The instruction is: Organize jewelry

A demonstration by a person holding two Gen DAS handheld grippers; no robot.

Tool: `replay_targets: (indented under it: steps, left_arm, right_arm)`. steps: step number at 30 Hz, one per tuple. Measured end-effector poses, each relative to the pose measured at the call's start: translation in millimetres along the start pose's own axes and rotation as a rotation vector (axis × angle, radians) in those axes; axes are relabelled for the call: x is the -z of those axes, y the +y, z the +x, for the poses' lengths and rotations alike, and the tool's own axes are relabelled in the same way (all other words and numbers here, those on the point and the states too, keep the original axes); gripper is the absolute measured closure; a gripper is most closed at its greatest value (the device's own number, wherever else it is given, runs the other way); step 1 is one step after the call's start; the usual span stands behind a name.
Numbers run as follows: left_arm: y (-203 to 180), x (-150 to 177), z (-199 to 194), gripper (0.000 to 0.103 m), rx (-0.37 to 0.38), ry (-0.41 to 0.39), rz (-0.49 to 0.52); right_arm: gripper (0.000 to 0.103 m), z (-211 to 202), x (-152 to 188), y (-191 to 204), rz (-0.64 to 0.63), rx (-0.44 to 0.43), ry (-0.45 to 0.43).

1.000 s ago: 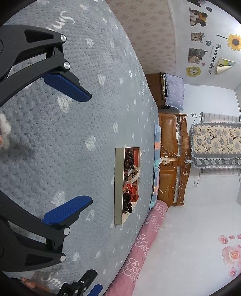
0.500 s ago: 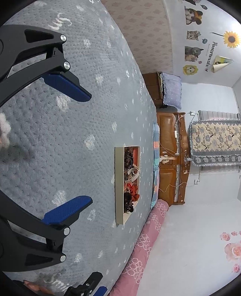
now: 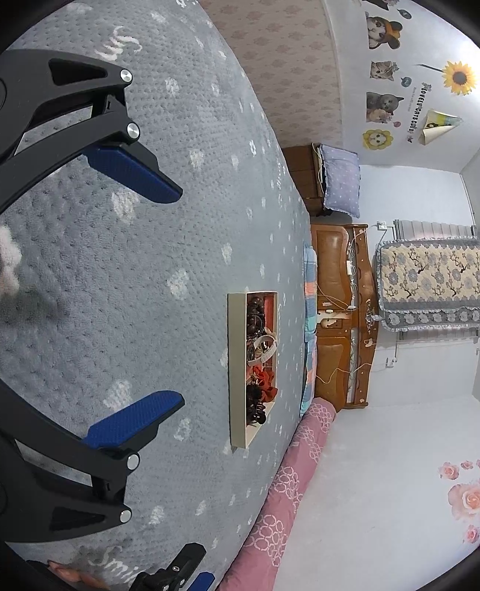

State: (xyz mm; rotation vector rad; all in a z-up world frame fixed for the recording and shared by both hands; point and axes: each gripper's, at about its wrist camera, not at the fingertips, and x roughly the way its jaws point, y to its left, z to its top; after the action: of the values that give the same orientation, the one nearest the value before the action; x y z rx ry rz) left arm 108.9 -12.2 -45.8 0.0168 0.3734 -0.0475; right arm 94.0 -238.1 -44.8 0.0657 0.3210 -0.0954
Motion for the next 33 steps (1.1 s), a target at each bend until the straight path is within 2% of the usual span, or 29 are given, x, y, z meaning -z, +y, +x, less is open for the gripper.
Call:
replay_targets:
  steps: [33]
  left_arm:
    - [0.9, -1.5, 1.2, 0.005, -0.001, 0.001, 0.004]
  right_arm:
    - [0.004, -0.6, 1.7, 0.5, -0.011, 0.003, -0.002]
